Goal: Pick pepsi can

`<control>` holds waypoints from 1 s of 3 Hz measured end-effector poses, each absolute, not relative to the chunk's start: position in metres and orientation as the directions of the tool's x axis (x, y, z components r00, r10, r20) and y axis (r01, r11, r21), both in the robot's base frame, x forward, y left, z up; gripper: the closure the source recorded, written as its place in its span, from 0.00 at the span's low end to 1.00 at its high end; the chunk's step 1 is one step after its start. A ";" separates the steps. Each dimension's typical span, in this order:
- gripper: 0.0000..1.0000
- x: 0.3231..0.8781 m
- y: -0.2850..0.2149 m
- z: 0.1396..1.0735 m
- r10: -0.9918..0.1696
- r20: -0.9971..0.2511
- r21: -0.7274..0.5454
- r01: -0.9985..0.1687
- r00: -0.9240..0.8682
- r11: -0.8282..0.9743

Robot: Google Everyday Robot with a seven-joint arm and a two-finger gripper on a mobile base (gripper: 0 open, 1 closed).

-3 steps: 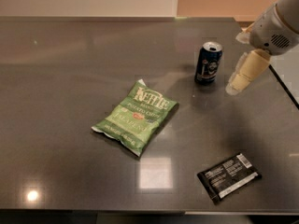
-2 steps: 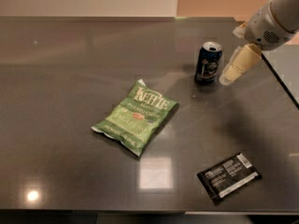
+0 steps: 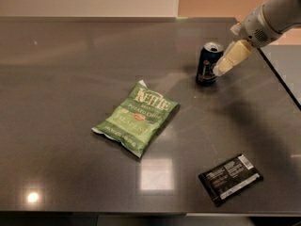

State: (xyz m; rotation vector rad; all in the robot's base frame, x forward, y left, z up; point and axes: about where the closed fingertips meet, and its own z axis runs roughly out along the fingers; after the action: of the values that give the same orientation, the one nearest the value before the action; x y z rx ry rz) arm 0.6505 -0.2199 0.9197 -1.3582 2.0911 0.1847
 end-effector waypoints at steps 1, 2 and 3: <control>0.00 0.661 -0.216 0.906 -0.757 -0.584 -0.183 -0.862 -0.292 0.473; 0.00 0.668 -0.209 0.896 -0.746 -0.592 -0.151 -0.867 -0.305 0.475; 0.17 0.669 -0.203 0.892 -0.731 -0.607 -0.122 -0.872 -0.313 0.474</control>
Offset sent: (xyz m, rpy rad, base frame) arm 0.0231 0.0148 -0.0296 0.0639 0.0688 -0.0141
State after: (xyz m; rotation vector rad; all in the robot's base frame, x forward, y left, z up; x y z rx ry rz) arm 0.6694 -0.2031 0.8921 -1.3215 2.1214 0.3044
